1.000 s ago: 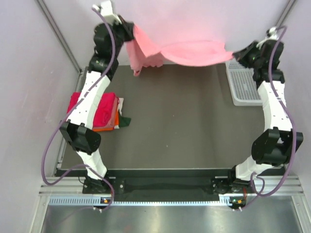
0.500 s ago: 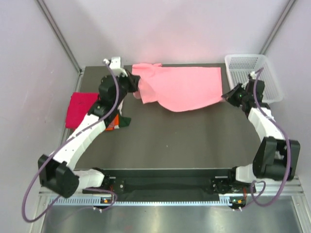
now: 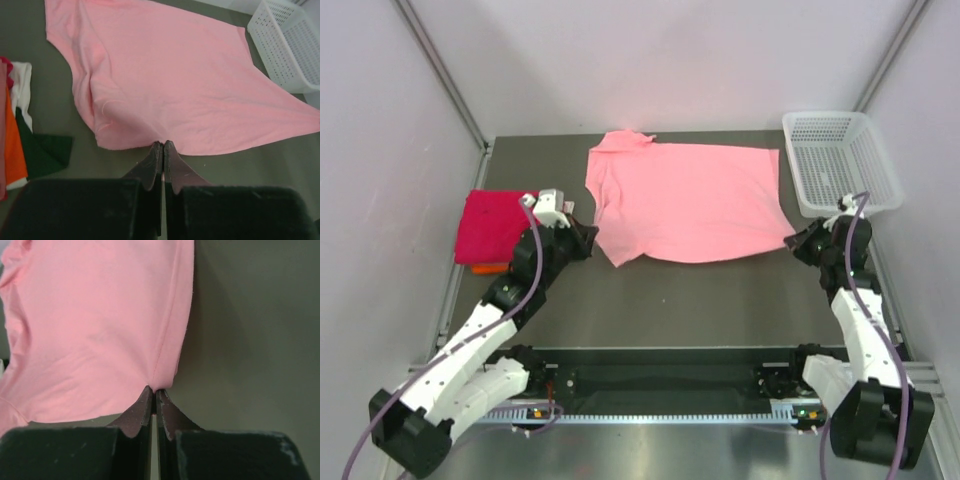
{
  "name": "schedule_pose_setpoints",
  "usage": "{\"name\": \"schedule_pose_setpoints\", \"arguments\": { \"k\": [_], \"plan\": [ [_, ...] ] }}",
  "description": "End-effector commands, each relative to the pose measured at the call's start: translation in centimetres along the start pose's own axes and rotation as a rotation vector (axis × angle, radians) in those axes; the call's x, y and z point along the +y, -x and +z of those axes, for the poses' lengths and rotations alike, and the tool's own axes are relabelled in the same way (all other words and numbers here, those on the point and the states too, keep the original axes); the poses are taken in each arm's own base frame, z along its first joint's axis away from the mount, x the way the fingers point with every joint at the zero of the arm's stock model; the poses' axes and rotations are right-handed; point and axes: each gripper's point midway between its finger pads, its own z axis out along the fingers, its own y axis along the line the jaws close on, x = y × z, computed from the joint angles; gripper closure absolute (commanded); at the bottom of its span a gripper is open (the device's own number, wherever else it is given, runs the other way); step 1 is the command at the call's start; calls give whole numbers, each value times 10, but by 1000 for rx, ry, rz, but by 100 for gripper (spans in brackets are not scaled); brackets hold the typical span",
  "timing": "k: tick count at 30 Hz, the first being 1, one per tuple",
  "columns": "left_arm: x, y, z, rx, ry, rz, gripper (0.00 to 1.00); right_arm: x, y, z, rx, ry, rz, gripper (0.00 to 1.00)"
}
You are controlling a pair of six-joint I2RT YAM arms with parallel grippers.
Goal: Fold and stack the t-shirts
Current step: Flatten the tshirt out
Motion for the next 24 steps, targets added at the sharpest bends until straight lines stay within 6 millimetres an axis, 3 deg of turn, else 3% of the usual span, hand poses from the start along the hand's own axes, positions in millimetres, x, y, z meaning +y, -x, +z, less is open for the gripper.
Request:
{"name": "schedule_pose_setpoints", "arguments": {
  "k": [1,2,5,12,16,22,24],
  "plan": [
    [11,-22,-18,58,29,-37,100,-26,-24,-11,22,-87,-13,100],
    [15,-40,-23,116,26,-37,100,-38,-37,-13,46,-131,-5,100],
    [21,-65,-32,185,36,-69,100,-53,-46,-23,42,-198,-6,100],
    [41,-96,-36,233,115,-149,100,-62,-55,-19,44,-231,40,100],
    [51,-102,-21,252,192,-146,100,-67,-52,-5,62,-256,39,100],
    [54,-83,5,266,296,-106,100,-65,-41,21,94,-270,42,100],
    [49,-66,13,237,299,-92,100,-64,-36,29,98,-277,49,100]
  ]
}}
